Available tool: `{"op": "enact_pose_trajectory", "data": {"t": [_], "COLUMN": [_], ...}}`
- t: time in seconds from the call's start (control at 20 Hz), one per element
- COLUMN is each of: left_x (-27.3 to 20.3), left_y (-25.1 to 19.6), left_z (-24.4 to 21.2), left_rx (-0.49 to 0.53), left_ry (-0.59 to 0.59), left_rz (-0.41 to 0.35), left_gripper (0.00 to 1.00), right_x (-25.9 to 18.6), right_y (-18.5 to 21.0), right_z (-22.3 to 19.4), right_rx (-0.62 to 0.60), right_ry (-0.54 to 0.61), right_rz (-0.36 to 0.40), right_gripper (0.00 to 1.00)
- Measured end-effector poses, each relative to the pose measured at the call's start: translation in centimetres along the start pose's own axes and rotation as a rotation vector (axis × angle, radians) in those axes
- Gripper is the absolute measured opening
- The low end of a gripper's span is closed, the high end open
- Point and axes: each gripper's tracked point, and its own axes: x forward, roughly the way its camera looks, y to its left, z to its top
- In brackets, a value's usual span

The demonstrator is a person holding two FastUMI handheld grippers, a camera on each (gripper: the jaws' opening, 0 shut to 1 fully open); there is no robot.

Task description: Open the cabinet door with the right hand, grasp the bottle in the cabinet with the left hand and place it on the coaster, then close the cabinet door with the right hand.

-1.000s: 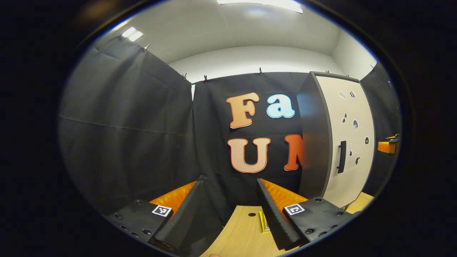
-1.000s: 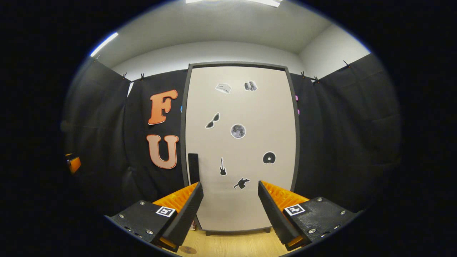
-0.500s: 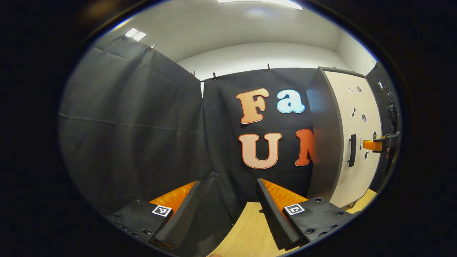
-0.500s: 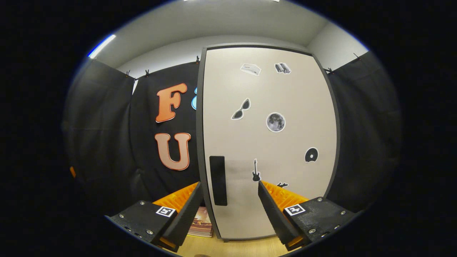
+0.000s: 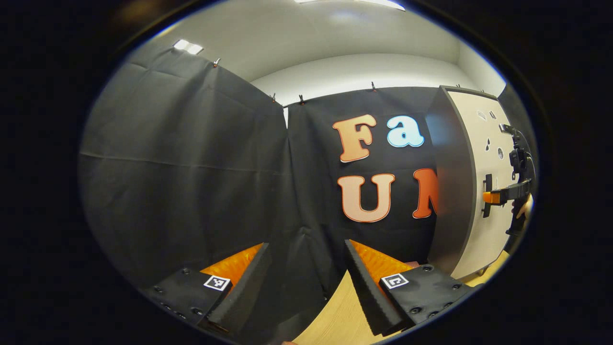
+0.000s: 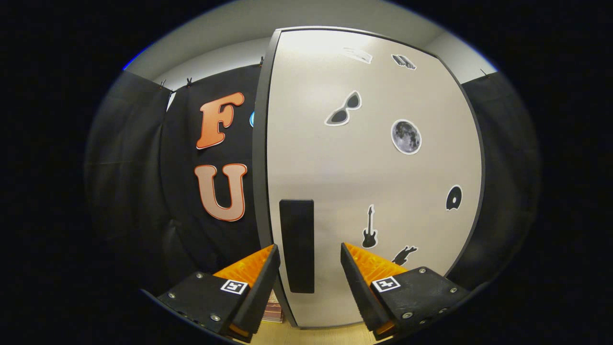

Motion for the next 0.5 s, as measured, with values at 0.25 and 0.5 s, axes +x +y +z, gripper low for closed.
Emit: {"op": "enact_pose_trajectory", "data": {"t": [0.25, 0.5], "left_x": [0.0, -0.2], "left_y": [0.4, 0.4], "left_z": [-0.6, -1.2], "left_rx": [0.008, 0.004], "left_ry": [0.012, 0.025], "left_rz": [0.01, 0.003], "left_gripper": [0.99, 0.97], "right_x": [1.1, 0.7], "right_y": [0.4, 0.8], "right_z": [-0.9, -1.0], "right_rx": [-0.007, -0.004], "right_ry": [0.015, 0.005], "right_rz": [-0.013, -0.013], "right_gripper": [0.59, 0.33]}}
